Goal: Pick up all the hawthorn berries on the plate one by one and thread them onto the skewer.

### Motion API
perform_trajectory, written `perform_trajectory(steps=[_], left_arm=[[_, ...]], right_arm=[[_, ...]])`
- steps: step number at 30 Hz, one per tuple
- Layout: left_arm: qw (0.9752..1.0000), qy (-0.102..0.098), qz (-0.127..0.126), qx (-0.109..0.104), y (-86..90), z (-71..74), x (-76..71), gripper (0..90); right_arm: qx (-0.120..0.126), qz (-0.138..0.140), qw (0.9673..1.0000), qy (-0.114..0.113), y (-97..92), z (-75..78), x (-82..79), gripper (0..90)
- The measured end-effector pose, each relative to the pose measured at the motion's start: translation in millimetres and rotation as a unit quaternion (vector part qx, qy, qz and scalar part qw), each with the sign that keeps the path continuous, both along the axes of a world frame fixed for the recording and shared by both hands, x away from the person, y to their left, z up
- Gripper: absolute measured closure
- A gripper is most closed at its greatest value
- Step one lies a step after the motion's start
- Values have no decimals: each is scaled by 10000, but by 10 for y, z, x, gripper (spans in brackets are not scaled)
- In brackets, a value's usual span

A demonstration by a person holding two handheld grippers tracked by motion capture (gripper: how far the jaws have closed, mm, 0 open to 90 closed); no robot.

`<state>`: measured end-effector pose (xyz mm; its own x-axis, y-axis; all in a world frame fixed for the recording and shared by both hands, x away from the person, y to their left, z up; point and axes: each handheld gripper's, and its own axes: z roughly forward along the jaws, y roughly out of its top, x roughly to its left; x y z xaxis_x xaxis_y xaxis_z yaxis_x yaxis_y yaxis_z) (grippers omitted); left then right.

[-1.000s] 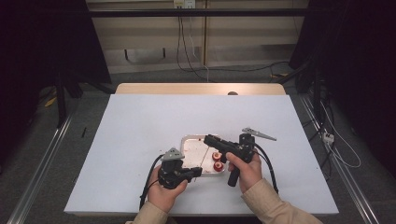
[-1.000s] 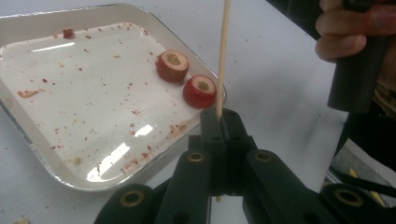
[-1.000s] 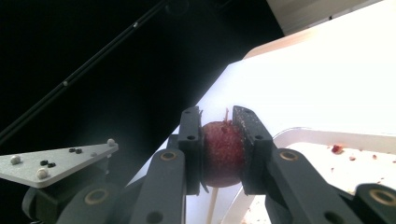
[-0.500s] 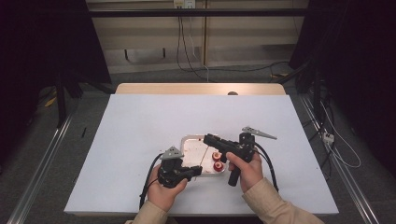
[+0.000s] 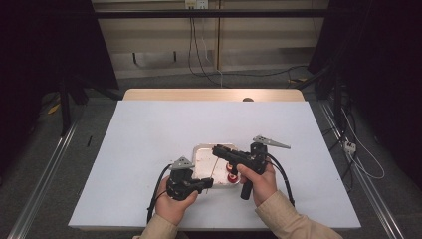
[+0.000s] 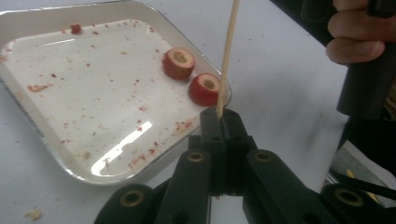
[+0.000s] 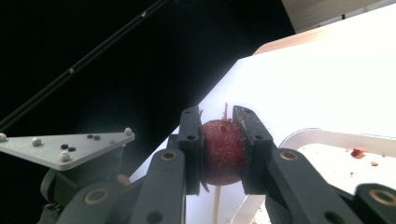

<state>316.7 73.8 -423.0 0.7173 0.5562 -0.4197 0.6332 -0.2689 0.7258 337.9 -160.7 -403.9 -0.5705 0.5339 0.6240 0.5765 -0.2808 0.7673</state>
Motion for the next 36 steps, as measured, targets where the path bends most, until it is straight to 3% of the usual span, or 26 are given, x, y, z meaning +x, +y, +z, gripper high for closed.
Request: perform_trajectory(steps=[4,8,11,13,14,16,17,18,19,20,22,23,25,28,34,35,36], left_arm=[[9997,-124,-153,158,-38,48,-34,900],[9997,-81,-208,107,-18,31,-19,900],[9996,-167,-167,148,-27,91,-29,900],[9998,-15,-164,132,-13,47,-17,900],[9997,-28,-155,171,-18,31,-21,900],[9999,-44,-142,36,-16,59,-4,900],[9991,-176,97,-368,15,114,14,900],[9996,-171,188,-142,40,193,70,900],[9997,-130,164,-105,52,187,91,900],[9995,-46,197,-244,80,148,96,900],[9996,-87,230,-152,83,132,80,900],[9995,-123,239,-186,91,146,84,900],[9991,-70,242,-327,109,165,103,900],[9995,-82,254,-151,93,170,102,900],[9993,-45,300,-200,127,157,94,900],[9994,-42,303,-191,133,158,99,900],[9992,-49,334,-197,138,152,104,900]], right_arm=[[-71,22,9999,102,-17,-1,37,744],[-64,152,9997,181,-12,0,47,745],[84,88,9993,353,-52,-14,101,744],[123,107,9992,367,-38,-32,95,744],[62,161,9993,317,-18,-38,85,744],[4,258,9990,355,19,-46,67,744],[-23,369,9986,372,43,-49,63,745],[-144,827,9940,708,129,-100,37,745],[-299,745,9955,502,244,-171,-44,744],[-295,643,9964,456,273,-186,-60,744],[-204,708,9954,614,275,-233,-26,742],[-301,751,9952,557,282,-225,-17,742],[-248,680,9961,507,289,-183,-18,739],[-266,625,9970,364,288,-161,-8,720],[-230,580,9976,303,288,-163,7,725],[-195,558,9977,326,285,-163,8,690],[-166,539,9977,373,284,-162,9,586]])
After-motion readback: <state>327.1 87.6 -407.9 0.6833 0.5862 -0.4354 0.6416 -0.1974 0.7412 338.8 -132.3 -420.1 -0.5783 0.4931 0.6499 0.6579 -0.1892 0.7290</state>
